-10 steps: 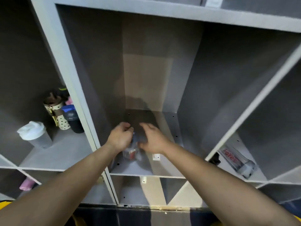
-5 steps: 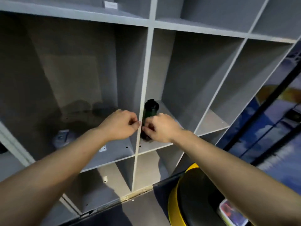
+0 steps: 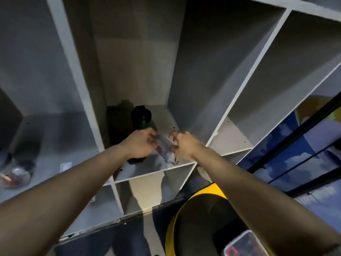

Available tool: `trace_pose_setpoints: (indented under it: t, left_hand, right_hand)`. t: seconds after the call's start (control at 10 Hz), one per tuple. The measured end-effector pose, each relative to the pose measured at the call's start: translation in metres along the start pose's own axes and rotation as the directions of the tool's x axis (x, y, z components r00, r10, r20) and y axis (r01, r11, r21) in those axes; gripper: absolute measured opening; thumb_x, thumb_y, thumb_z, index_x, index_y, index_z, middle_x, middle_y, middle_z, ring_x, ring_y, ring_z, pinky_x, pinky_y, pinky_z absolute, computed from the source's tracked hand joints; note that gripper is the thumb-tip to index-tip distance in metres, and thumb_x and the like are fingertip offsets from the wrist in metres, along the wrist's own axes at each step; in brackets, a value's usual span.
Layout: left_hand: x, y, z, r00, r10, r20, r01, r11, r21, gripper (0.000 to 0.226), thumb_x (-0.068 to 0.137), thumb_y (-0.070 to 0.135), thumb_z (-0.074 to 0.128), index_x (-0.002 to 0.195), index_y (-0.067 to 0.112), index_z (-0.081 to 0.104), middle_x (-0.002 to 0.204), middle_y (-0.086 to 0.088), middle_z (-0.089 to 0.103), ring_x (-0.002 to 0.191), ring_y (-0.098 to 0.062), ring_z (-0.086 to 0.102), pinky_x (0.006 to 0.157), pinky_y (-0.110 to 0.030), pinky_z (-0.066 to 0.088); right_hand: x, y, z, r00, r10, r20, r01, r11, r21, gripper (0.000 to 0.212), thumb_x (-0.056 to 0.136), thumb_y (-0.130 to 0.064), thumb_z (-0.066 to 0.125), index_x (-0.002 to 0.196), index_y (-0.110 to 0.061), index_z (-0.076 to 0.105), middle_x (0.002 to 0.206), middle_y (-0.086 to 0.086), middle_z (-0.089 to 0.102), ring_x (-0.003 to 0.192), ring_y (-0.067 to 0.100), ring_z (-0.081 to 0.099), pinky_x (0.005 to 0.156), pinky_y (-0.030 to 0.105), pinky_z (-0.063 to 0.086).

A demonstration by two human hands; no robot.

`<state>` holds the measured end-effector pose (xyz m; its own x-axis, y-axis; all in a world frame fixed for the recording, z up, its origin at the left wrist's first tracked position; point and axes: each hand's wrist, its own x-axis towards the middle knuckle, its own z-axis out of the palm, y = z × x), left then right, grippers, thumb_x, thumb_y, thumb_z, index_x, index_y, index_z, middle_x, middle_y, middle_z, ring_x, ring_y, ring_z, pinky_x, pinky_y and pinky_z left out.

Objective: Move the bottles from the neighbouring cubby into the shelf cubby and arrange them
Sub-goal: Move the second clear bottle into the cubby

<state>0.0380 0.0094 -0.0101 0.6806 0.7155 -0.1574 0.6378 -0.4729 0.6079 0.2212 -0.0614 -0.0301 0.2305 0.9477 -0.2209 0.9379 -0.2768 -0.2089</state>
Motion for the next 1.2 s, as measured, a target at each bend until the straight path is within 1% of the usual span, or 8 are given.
trace_pose_setpoints:
  t: [0.1, 0.3, 0.4, 0.6, 0.9, 1.0, 1.1, 1.2]
  left_hand:
    - [0.036, 0.001, 0.017, 0.993, -0.118, 0.029, 0.117, 0.993, 0.018, 0.037, 0.089, 0.031, 0.057, 0.122, 0.014, 0.057, 0.124, -0.009, 0.064, 0.114, -0.028, 0.060, 0.098, -0.035, 0.047]
    - [0.094, -0.020, 0.060, 0.962, -0.236, 0.134, 0.233, 0.972, 0.040, 0.027, 0.085, 0.040, 0.051, 0.104, 0.023, 0.059, 0.116, -0.008, 0.068, 0.105, -0.026, 0.064, 0.081, -0.028, 0.047]
    - [0.111, -0.025, 0.077, 0.941, -0.291, 0.175, 0.296, 0.955, -0.001, 0.037, 0.092, 0.028, 0.053, 0.128, 0.018, 0.054, 0.128, -0.007, 0.063, 0.116, -0.025, 0.059, 0.089, -0.025, 0.045]
    - [0.131, -0.048, 0.113, 0.888, -0.410, 0.210, 0.432, 0.899, -0.069, 0.051, 0.093, 0.021, 0.054, 0.141, 0.008, 0.043, 0.140, -0.014, 0.054, 0.128, -0.029, 0.052, 0.099, -0.030, 0.041]
    - [0.129, -0.039, 0.095, 0.925, -0.304, 0.227, 0.320, 0.947, -0.034, 0.041, 0.093, 0.016, 0.051, 0.134, 0.013, 0.048, 0.133, -0.010, 0.057, 0.122, -0.027, 0.055, 0.097, -0.028, 0.043]
    - [0.122, -0.025, 0.080, 0.958, -0.209, 0.197, 0.218, 0.976, -0.025, 0.044, 0.088, 0.014, 0.059, 0.130, 0.019, 0.046, 0.128, -0.001, 0.051, 0.121, -0.022, 0.053, 0.087, -0.017, 0.041]
    - [0.109, -0.012, 0.064, 0.993, -0.094, 0.073, 0.098, 0.994, -0.046, 0.066, 0.076, 0.025, 0.076, 0.134, 0.021, 0.044, 0.128, 0.003, 0.044, 0.115, -0.011, 0.048, 0.088, -0.013, 0.035]
    - [0.091, 0.005, 0.044, 1.000, 0.030, -0.010, -0.029, 1.000, 0.006, 0.083, 0.062, 0.038, 0.085, 0.133, 0.023, 0.044, 0.132, 0.003, 0.046, 0.119, -0.014, 0.051, 0.096, -0.020, 0.041]
  right_hand:
    - [0.040, 0.030, 0.019, 0.999, -0.038, 0.028, 0.038, 0.999, -0.011, 0.061, 0.082, -0.037, 0.069, 0.137, -0.017, 0.051, 0.135, 0.013, 0.060, 0.124, 0.034, 0.057, 0.102, 0.040, 0.049]
    - [0.092, 0.066, 0.061, 0.992, -0.052, 0.111, 0.055, 0.998, -0.024, 0.066, 0.087, -0.043, 0.067, 0.140, -0.014, 0.042, 0.137, 0.016, 0.055, 0.126, 0.037, 0.053, 0.101, 0.039, 0.044]
    - [0.109, 0.072, 0.080, 0.981, -0.028, 0.192, 0.029, 1.000, 0.001, 0.073, 0.086, -0.050, 0.069, 0.142, -0.014, 0.039, 0.136, 0.017, 0.054, 0.122, 0.036, 0.055, 0.097, 0.041, 0.046]
    - [0.127, 0.069, 0.119, 0.969, 0.077, 0.233, -0.098, 0.992, 0.081, 0.102, 0.064, -0.061, 0.082, 0.141, -0.021, 0.029, 0.127, 0.014, 0.053, 0.113, 0.034, 0.059, 0.092, 0.046, 0.054]
    - [0.130, 0.065, 0.083, 0.960, 0.132, 0.248, -0.144, 0.989, 0.032, 0.105, 0.061, -0.056, 0.082, 0.146, -0.026, 0.028, 0.143, 0.013, 0.032, 0.126, 0.039, 0.049, 0.098, 0.044, 0.053]
    - [0.116, 0.062, 0.036, 0.962, 0.105, 0.254, -0.139, 0.983, 0.118, 0.102, 0.063, -0.058, 0.083, 0.147, -0.023, 0.037, 0.141, 0.011, 0.047, 0.121, 0.031, 0.055, 0.094, 0.035, 0.053]
    - [0.098, 0.052, -0.015, 0.963, 0.120, 0.240, -0.165, 0.970, 0.178, 0.083, 0.054, -0.064, 0.084, 0.119, -0.019, 0.058, 0.117, 0.005, 0.069, 0.089, 0.020, 0.064, 0.078, 0.031, 0.057]
    - [0.083, 0.037, -0.059, 0.947, 0.103, 0.303, -0.173, 0.962, 0.213, 0.071, 0.054, -0.067, 0.083, 0.095, -0.012, 0.069, 0.093, 0.010, 0.074, 0.075, 0.022, 0.072, 0.069, 0.043, 0.065]
